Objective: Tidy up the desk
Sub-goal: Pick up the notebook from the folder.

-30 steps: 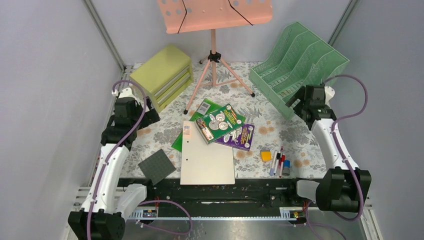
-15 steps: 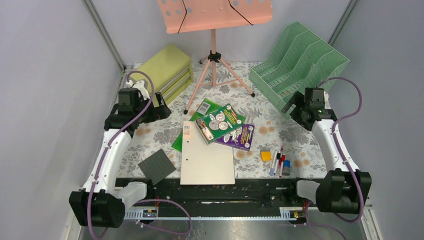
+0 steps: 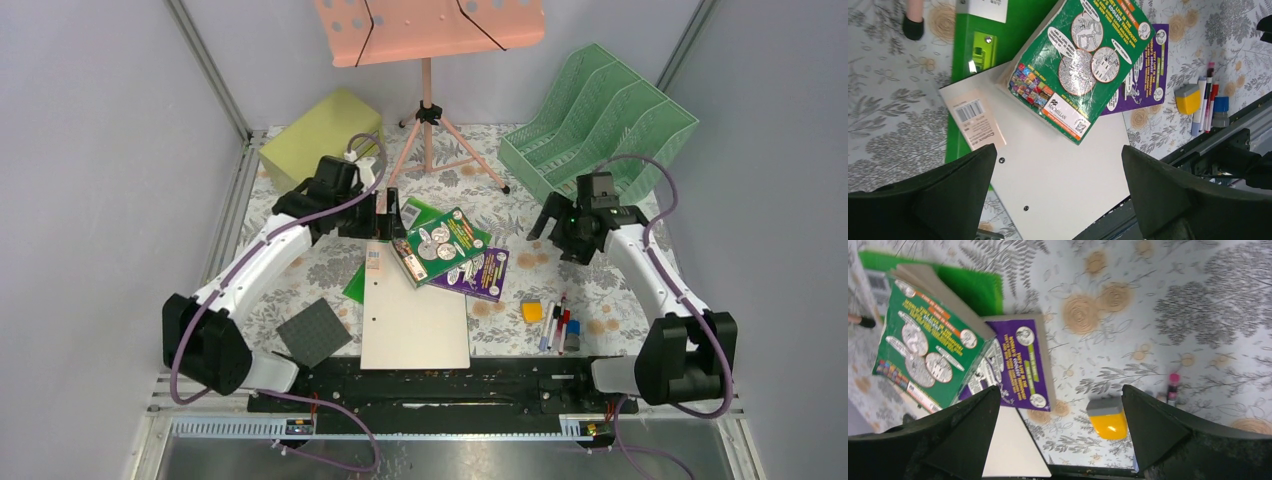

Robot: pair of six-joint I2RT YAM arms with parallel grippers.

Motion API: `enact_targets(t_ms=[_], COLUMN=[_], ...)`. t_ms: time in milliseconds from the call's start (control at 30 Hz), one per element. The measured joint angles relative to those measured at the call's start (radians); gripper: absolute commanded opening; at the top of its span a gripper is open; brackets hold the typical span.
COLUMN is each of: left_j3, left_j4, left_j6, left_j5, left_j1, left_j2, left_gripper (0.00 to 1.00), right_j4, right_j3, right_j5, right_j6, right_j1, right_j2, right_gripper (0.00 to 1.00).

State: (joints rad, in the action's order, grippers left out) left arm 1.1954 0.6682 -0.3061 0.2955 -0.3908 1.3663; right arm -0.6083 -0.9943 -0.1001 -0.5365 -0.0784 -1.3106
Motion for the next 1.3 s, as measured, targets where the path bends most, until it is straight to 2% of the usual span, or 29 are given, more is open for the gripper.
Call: enact_targets(t_ms=[200,533,867,1200,1300], left_j3=[0.001,0.0,0.093,0.104,0.107], left_j4=[-0.031,-0.098,-0.113,-0.113,-0.117], left_j6=[-0.09,-0.174,-0.193,-0.219,-0.218], left_j5=[-0.001,0.011,0.039,-0.103,-0.136], left_j1=[-0.029,-0.029,-0.032,-0.066,-0.077], left_j2=[0.077,0.1,0.312,0.406,0.423], left_gripper=[0.99,0.99,0.86,0.85,0.81], right_j4=[-0.049,0.023,0.106,0.266,0.29], right_j3=[-0.104,-0.096,-0.015,0.026,0.026], right_j5=[-0.119,-0.303,-0.435,-0.568,-0.588], right_j6=[0.023,-0.075,-0.151,-0.229,-0.237], right_j1=[-0.032,-0.092,-0.099,-0.135,-0.152], right_j2=[-0.085,-0.143,-0.212,-0.375,-0.394], right_gripper=[0.99,0.98,0.95,0.93,0.93])
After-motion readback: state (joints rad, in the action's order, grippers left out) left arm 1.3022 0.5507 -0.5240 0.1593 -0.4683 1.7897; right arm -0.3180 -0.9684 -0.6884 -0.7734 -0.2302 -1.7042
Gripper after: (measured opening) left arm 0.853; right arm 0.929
